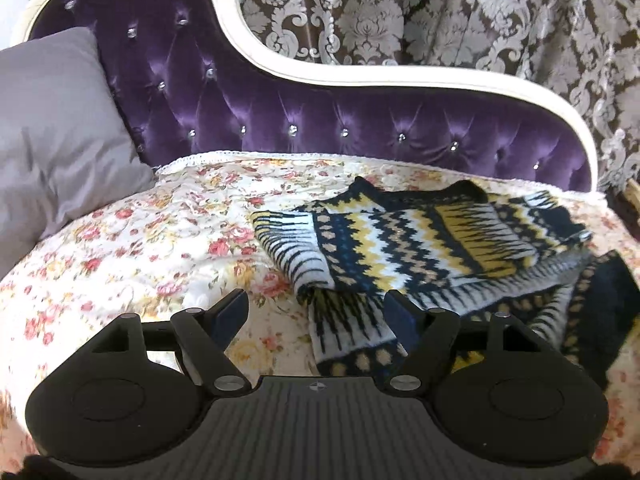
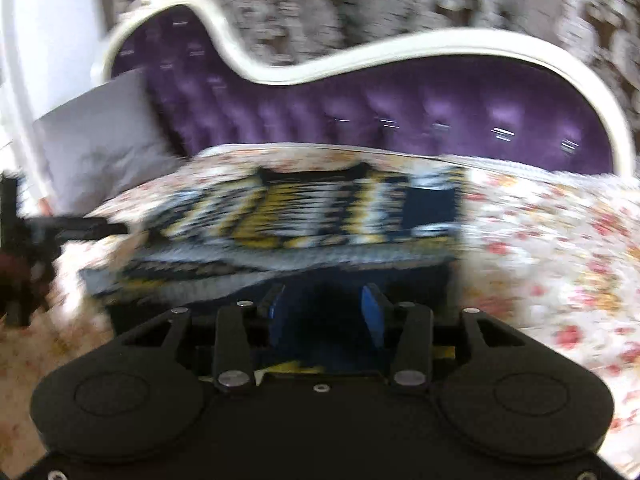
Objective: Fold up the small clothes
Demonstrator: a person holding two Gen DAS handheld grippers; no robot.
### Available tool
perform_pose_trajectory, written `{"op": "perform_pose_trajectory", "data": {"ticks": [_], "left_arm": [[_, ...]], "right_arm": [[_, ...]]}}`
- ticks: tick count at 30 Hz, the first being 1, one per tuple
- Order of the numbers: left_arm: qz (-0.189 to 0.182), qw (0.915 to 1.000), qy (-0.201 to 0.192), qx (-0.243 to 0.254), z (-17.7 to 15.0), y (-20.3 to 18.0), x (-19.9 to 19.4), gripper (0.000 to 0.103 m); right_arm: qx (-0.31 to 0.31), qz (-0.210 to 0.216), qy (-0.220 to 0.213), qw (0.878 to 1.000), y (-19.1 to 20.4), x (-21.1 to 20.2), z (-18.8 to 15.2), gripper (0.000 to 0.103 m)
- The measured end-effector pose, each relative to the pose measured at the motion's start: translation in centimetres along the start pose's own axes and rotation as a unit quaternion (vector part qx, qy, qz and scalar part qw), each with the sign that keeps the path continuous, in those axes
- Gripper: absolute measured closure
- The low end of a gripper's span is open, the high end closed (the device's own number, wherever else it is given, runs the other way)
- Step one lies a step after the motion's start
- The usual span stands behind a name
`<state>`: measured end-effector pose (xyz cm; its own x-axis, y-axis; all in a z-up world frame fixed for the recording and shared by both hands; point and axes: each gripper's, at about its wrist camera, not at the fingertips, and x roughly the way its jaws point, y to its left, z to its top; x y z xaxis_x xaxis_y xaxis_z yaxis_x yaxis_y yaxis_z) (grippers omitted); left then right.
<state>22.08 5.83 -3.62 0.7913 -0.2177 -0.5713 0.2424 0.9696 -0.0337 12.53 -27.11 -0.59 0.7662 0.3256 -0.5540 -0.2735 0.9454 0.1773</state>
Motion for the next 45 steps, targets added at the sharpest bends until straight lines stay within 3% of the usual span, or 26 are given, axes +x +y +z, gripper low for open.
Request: {"op": "perform_pose_trajectory", "data": {"ticks": [4, 8, 13, 16, 17, 19, 20, 21, 22, 23, 24, 27, 30, 34, 37, 45], "left_arm": [[-0.002, 0.9998, 0.003, -0.021, -0.9, 0.3, -1.9, 0.030], [-0.001, 0.9999, 0.005, -0.009, -2.0, 0.3, -3.6, 0.029], [-0.004, 0.9998, 0.007, 0.020, -3.1, 0.0, -4.9, 0.029], [-0.007, 0.9992, 0.002, 0.040, -3.5, -0.5, -5.4, 0.029], [-0.009, 0.9989, 0.000, 0.045, -3.5, -0.6, -5.5, 0.029], [-0.013, 0.9981, -0.007, 0.060, -3.7, -1.1, -5.8, 0.029], [-0.016, 0.9975, -0.008, 0.069, -3.7, -1.3, -5.8, 0.029], [-0.018, 0.9967, -0.009, 0.079, -3.8, -1.5, -5.8, 0.029], [-0.022, 0.9957, -0.011, 0.089, -3.8, -1.7, -5.7, 0.028], [-0.025, 0.9946, -0.013, 0.100, -3.8, -2.0, -5.7, 0.028], [-0.029, 0.9928, -0.016, 0.115, -3.8, -2.4, -5.6, 0.028], [-0.036, 0.9846, -0.017, 0.170, -4.0, -3.9, -4.8, 0.020], [-0.036, 0.9725, -0.017, 0.229, -4.2, -5.6, -3.5, 0.019], [-0.036, 0.9616, -0.013, 0.272, -3.7, -7.2, -0.9, 0.019], [-0.043, 0.9619, -0.010, 0.270, -2.5, -7.8, 1.2, 0.019], [-0.061, 0.9751, 0.022, 0.212, 0.4, -7.1, 6.5, 0.019]], "right_arm": [[-0.053, 0.059, 0.024, 0.997, 5.2, 1.2, -1.2, 0.050], [0.024, 0.108, 0.059, 0.992, 6.3, 2.6, -2.7, 0.050], [0.090, 0.116, 0.076, 0.986, 6.5, 3.6, -4.5, 0.046], [0.160, 0.130, 0.068, 0.976, 5.6, 4.9, -4.7, 0.039], [0.183, 0.132, 0.064, 0.972, 5.5, 5.2, -4.9, 0.032], [0.241, 0.147, 0.051, 0.958, 4.7, 6.2, -5.0, 0.031], [0.267, 0.156, 0.047, 0.950, 4.2, 6.6, -5.0, 0.034], [0.289, 0.163, 0.047, 0.942, 3.9, 7.0, -5.0, 0.053], [0.301, 0.168, 0.049, 0.937, 3.7, 7.4, -4.8, 0.079], [0.303, 0.165, 0.046, 0.938, 3.7, 7.3, -4.5, 0.091], [0.296, 0.166, 0.035, 0.940, 3.7, 6.9, -3.8, 0.093], [0.277, 0.177, 0.006, 0.944, 3.5, 6.4, -1.1, 0.093], [0.268, 0.177, -0.007, 0.947, 2.8, 7.1, 1.5, 0.093], [0.247, 0.166, -0.010, 0.955, 2.2, 9.4, 4.3, 0.093], [0.249, 0.162, -0.004, 0.955, 1.5, 11.2, 5.4, 0.093], [0.232, 0.157, 0.005, 0.960, 0.3, 13.7, 7.3, 0.088]]}}
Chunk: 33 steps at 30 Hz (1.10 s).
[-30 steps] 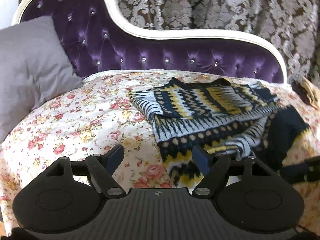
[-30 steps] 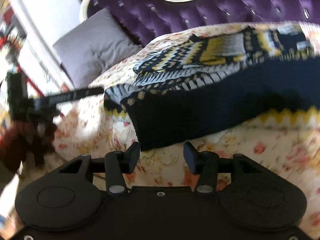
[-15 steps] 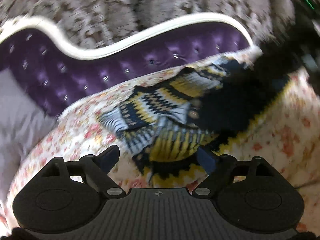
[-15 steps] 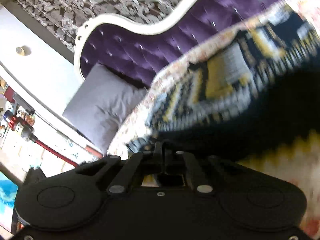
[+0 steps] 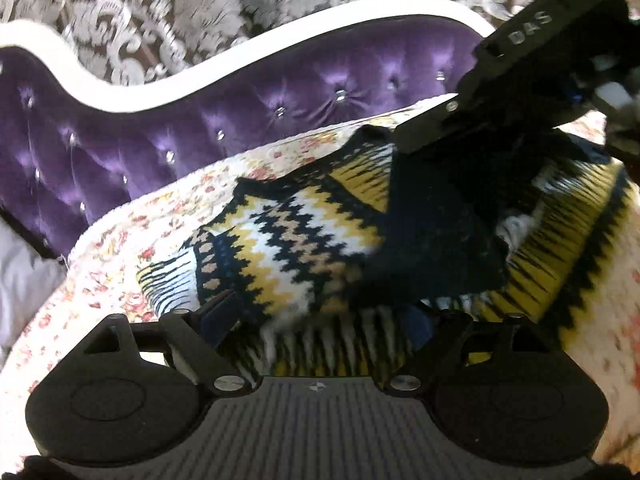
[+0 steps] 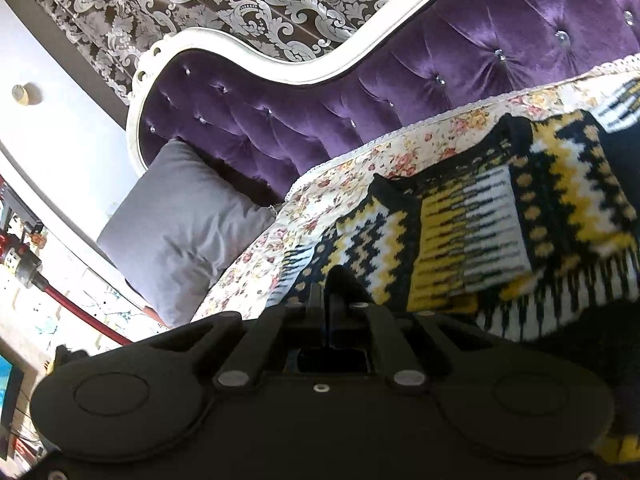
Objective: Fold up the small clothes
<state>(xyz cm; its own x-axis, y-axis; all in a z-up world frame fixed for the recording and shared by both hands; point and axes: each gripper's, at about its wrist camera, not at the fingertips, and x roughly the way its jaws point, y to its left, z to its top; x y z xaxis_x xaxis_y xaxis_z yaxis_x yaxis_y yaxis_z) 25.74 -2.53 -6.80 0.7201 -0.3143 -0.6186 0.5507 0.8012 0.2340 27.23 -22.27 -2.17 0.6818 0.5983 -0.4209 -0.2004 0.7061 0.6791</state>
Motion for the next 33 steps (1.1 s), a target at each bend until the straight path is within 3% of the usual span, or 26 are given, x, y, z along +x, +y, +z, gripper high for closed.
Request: {"op": "perform_pose_trajectory", "data": {"ticks": [4, 6, 8, 16, 21, 23, 26, 33], "left_arm": [[0.001, 0.9987, 0.008, -0.051, 0.0, 1.7, 1.3, 0.019], [-0.002, 0.9973, 0.009, -0.072, -0.1, 2.5, 1.6, 0.019], [-0.010, 0.9966, 0.011, -0.081, -0.3, 2.9, 1.6, 0.019], [-0.036, 0.9977, 0.005, -0.058, -0.2, 2.8, 1.5, 0.019], [-0.052, 0.9968, 0.017, -0.059, 0.7, 3.0, 2.1, 0.019], [-0.057, 0.9967, 0.017, -0.055, 0.9, 3.1, 1.7, 0.019], [-0.057, 0.9973, 0.016, -0.043, 0.8, 3.2, 0.7, 0.019], [-0.070, 0.9961, 0.021, -0.050, 1.9, 3.6, 1.0, 0.019]], "right_arm": [[-0.009, 0.006, -0.021, 1.000, -0.3, 0.3, 1.9, 0.082], [-0.008, 0.005, -0.041, 0.999, -0.7, -0.6, 2.8, 0.059], [-0.016, -0.001, -0.056, 0.998, -1.2, -2.5, 3.2, 0.047], [-0.082, -0.142, -0.077, 0.983, -5.6, -10.8, 1.6, 0.046], [-0.104, -0.186, -0.062, 0.975, -7.7, -12.4, 0.8, 0.043], [-0.129, -0.188, -0.054, 0.972, -7.6, -12.1, 0.5, 0.043], [-0.166, -0.170, -0.051, 0.970, -7.4, -12.3, -0.1, 0.032], [-0.208, -0.133, -0.065, 0.967, -6.9, -15.2, -1.7, 0.026]]}}
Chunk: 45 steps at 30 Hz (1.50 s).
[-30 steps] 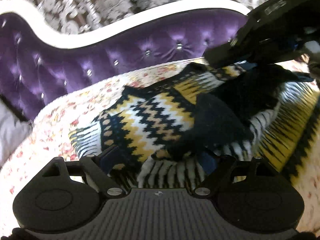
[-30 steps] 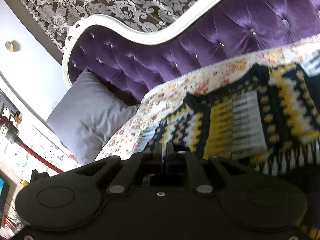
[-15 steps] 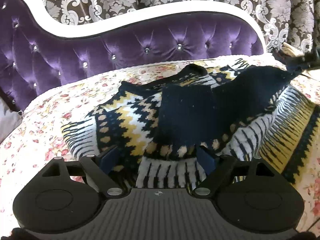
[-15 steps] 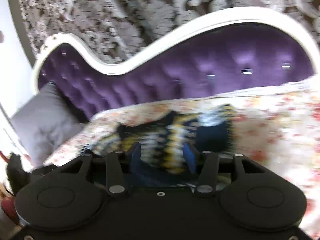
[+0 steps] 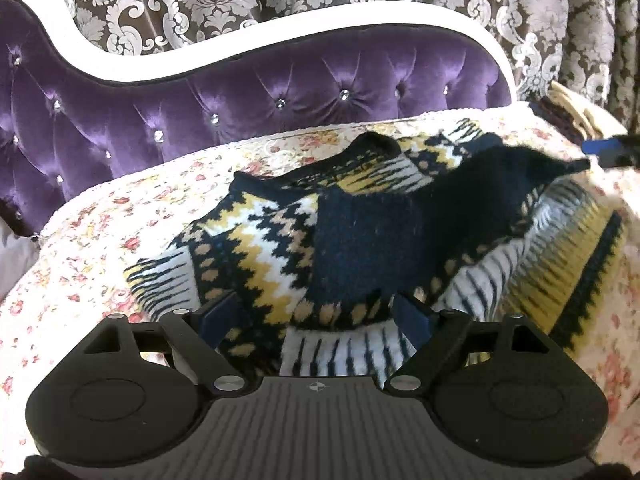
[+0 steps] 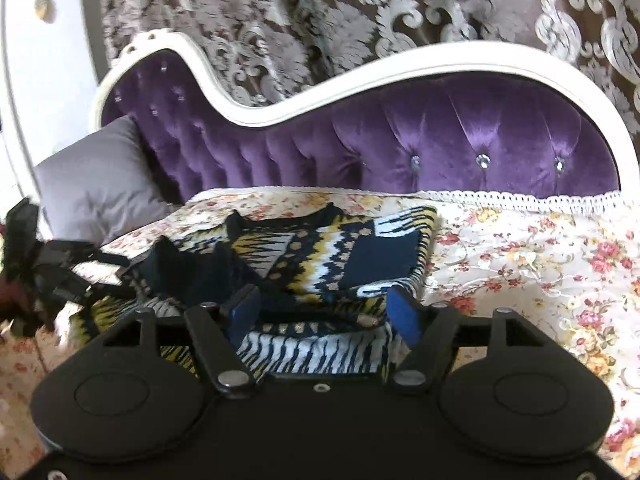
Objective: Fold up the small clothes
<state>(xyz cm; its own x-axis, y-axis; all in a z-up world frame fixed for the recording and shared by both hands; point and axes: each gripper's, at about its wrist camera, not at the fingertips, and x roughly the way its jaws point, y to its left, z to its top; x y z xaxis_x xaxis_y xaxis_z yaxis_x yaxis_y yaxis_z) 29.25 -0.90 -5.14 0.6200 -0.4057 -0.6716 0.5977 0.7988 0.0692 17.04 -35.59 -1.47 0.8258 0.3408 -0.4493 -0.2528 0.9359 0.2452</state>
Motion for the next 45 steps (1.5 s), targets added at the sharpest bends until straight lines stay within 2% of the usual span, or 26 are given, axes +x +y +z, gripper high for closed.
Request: {"op": "perform_pose_trajectory", "data": {"ticks": [3, 7, 9, 10, 11, 13, 14, 15, 16, 17, 18, 19, 22, 28, 31, 35, 38, 40, 43, 45], "left_arm": [[-0.025, 0.9994, 0.008, -0.023, 0.9, 0.1, 0.9, 0.019], [-0.039, 0.9986, 0.027, -0.023, 2.1, -0.3, 3.0, 0.019], [-0.050, 0.9978, 0.038, -0.022, 2.5, -0.4, 4.1, 0.020], [-0.054, 0.9975, 0.041, -0.022, 2.6, -0.4, 4.5, 0.025], [-0.055, 0.9974, 0.041, -0.022, 2.8, -0.6, 4.8, 0.041], [-0.055, 0.9975, 0.037, -0.022, 2.9, -0.8, 5.0, 0.060], [-0.054, 0.9976, 0.037, -0.024, 3.0, -0.9, 5.0, 0.069], [-0.056, 0.9974, 0.038, -0.026, 3.0, -1.1, 5.0, 0.075], [-0.060, 0.9970, 0.039, -0.029, 3.0, -1.1, 5.0, 0.088], [-0.060, 0.9971, 0.033, -0.033, 3.0, -1.1, 4.8, 0.094], [-0.060, 0.9971, 0.023, -0.040, 2.9, -1.2, 4.5, 0.094], [-0.063, 0.9967, 0.013, -0.051, 2.8, -1.0, 4.1, 0.096], [-0.053, 0.9959, -0.012, -0.073, 2.4, -1.0, 2.6, 0.097], [-0.005, 0.9947, -0.079, -0.066, 1.6, -1.5, -2.8, 0.097], [0.016, 0.9925, -0.114, -0.041, 2.3, -1.9, -6.0, 0.097], [0.022, 0.9907, -0.134, -0.009, 4.8, -1.1, -7.7, 0.097], [0.029, 0.9895, -0.141, -0.003, 6.9, 0.2, -7.0, 0.097], [0.042, 0.9898, -0.136, -0.004, 8.4, 1.4, -5.2, 0.097], [0.034, 0.9941, -0.096, -0.038, 9.7, 3.9, -0.8, 0.097], [0.029, 0.9965, -0.052, -0.060, 9.8, 5.2, 3.0, 0.095]], "right_arm": [[-0.019, 0.012, 0.001, 1.000, 0.4, -0.3, -0.2, 0.019], [-0.073, 0.001, 0.023, 0.997, 1.2, 1.5, -0.2, 0.017], [-0.076, 0.006, 0.020, 0.997, 1.1, 2.7, 0.2, 0.017], [-0.078, 0.008, 0.020, 0.997, 1.1, 3.2, 0.3, 0.017], [-0.084, 0.011, 0.023, 0.996, 1.1, 4.0, 0.5, 0.017], [-0.099, 0.017, 0.027, 0.995, 1.3, 5.1, 0.6, 0.018], [-0.103, 0.022, 0.033, 0.994, 1.4, 5.7, 0.7, 0.026], [-0.103, 0.030, 0.042, 0.993, 1.5, 6.1, 0.7, 0.042], [-0.102, 0.038, 0.052, 0.993, 1.5, 6.6, 0.6, 0.051], [-0.102, 0.039, 0.061, 0.992, 1.7, 6.9, 0.6, 0.068], [-0.102, 0.038, 0.066, 0.992, 1.9, 7.0, 0.5, 0.084], [-0.101, 0.036, 0.068, 0.992, 2.2, 7.0, 0.4, 0.089], [-0.090, 0.025, 0.054, 0.994, 3.1, 6.0, 0.4, 0.089], [-0.083, 0.007, 0.019, 0.996, 4.6, 3.0, 1.8, 0.089], [-0.092, 0.008, -0.001, 0.996, 5.7, 1.9, 3.5, 0.091], [-0.082, 0.016, -0.026, 0.996, 6.1, 1.7, 6.8, 0.091], [-0.061, 0.024, -0.036, 0.997, 5.4, 3.0, 9.4, 0.091], [-0.061, 0.015, -0.034, 0.997, 4.8, 4.8, 10.9, 0.091], [-0.034, 0.009, -0.017, 0.999, 2.8, 8.6, 12.3, 0.091], [-0.024, -0.002, 0.000, 1.000, 1.4, 11.6, 12.5, 0.091]]}}
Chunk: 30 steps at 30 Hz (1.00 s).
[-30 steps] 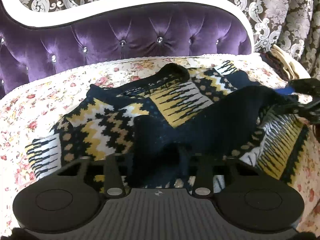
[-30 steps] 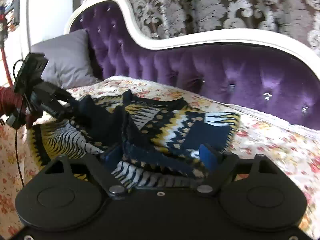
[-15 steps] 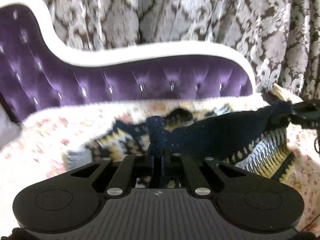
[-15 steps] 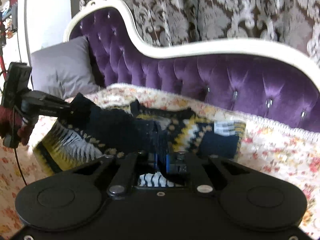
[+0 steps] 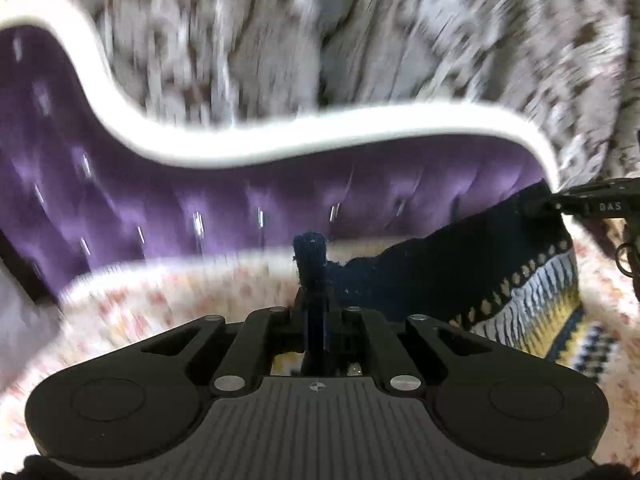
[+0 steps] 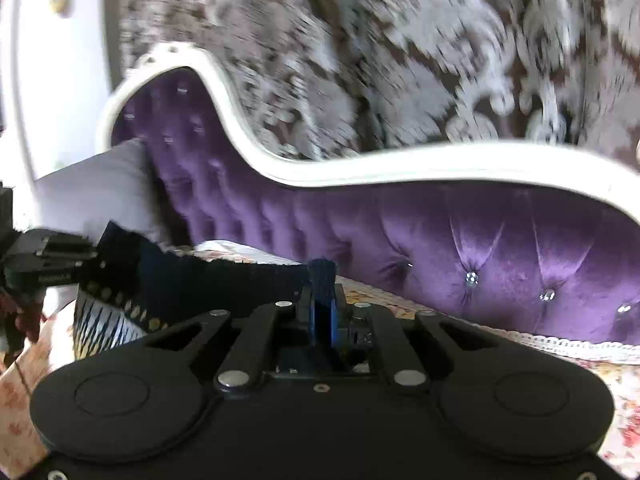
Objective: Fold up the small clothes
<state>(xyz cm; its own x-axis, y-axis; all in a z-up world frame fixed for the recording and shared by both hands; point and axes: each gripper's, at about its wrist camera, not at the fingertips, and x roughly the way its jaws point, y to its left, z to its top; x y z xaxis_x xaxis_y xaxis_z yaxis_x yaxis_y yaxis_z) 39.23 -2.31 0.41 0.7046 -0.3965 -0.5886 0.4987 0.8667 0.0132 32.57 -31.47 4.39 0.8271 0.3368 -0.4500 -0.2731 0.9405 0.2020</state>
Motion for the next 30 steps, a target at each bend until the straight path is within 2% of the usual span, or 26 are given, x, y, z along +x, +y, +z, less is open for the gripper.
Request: {"op": "perform_pose_trajectory", "data": {"ticks": [4, 7, 9, 10, 11, 12, 13, 15, 17, 19, 21, 23, 26, 30], "left_arm": [[0.048, 0.9967, 0.065, -0.002, -1.5, 1.0, 6.8, 0.094], [0.078, 0.9913, 0.105, 0.015, -2.8, 1.5, 9.4, 0.091], [0.087, 0.9911, 0.101, 0.007, -2.8, 2.0, 8.9, 0.088], [0.091, 0.9913, 0.096, 0.003, -2.7, 2.5, 8.0, 0.087], [0.100, 0.9911, 0.088, 0.001, -2.5, 2.8, 7.0, 0.080], [0.109, 0.9912, 0.075, 0.004, -2.2, 3.0, 5.7, 0.079], [0.114, 0.9916, 0.061, 0.008, -1.8, 3.1, 4.4, 0.076], [0.120, 0.9921, 0.036, 0.009, -1.5, 3.1, 1.4, 0.065], [0.121, 0.9925, 0.013, 0.006, -1.5, 2.7, -1.2, 0.041], [0.116, 0.9933, 0.004, 0.006, -2.3, 1.6, -3.6, 0.030], [0.112, 0.9937, 0.007, 0.011, -3.7, 0.2, -5.1, 0.026], [0.113, 0.9933, 0.014, 0.019, -5.4, -1.6, -5.6, 0.016], [0.100, 0.9942, 0.029, 0.029, -7.6, -4.5, -5.6, 0.014], [0.102, 0.9933, 0.053, 0.008, -9.4, -5.8, -5.1, 0.014]], "right_arm": [[0.005, -0.039, 0.052, 0.998, -2.1, 6.6, -2.2, 0.091], [0.007, -0.073, 0.094, 0.993, -3.2, 10.1, -4.3, 0.089], [0.017, -0.092, 0.110, 0.990, -4.1, 10.9, -5.4, 0.077], [0.023, -0.096, 0.108, 0.989, -4.4, 10.8, -5.7, 0.077], [0.027, -0.099, 0.100, 0.990, -4.6, 10.4, -5.8, 0.072], [0.030, -0.104, 0.092, 0.990, -4.6, 9.7, -5.9, 0.062], [0.032, -0.110, 0.082, 0.990, -4.6, 8.9, -5.9, 0.058], [0.036, -0.114, 0.060, 0.991, -4.3, 6.9, -5.5, 0.040], [0.041, -0.109, 0.039, 0.992, -3.9, 4.5, -5.6, 0.034], [0.048, -0.101, 0.023, 0.993, -3.1, 2.1, -6.0, 0.024], [0.055, -0.087, 0.016, 0.995, -2.0, 0.2, -6.7, 0.008], [0.050, -0.084, 0.021, 0.995, -0.6, -0.6, -7.4, 0.004], [0.021, -0.083, 0.038, 0.996, 2.5, -1.8, -9.1, 0.000], [-0.025, -0.069, 0.073, 0.995, 6.6, -2.0, -11.0, 0.000]]}}
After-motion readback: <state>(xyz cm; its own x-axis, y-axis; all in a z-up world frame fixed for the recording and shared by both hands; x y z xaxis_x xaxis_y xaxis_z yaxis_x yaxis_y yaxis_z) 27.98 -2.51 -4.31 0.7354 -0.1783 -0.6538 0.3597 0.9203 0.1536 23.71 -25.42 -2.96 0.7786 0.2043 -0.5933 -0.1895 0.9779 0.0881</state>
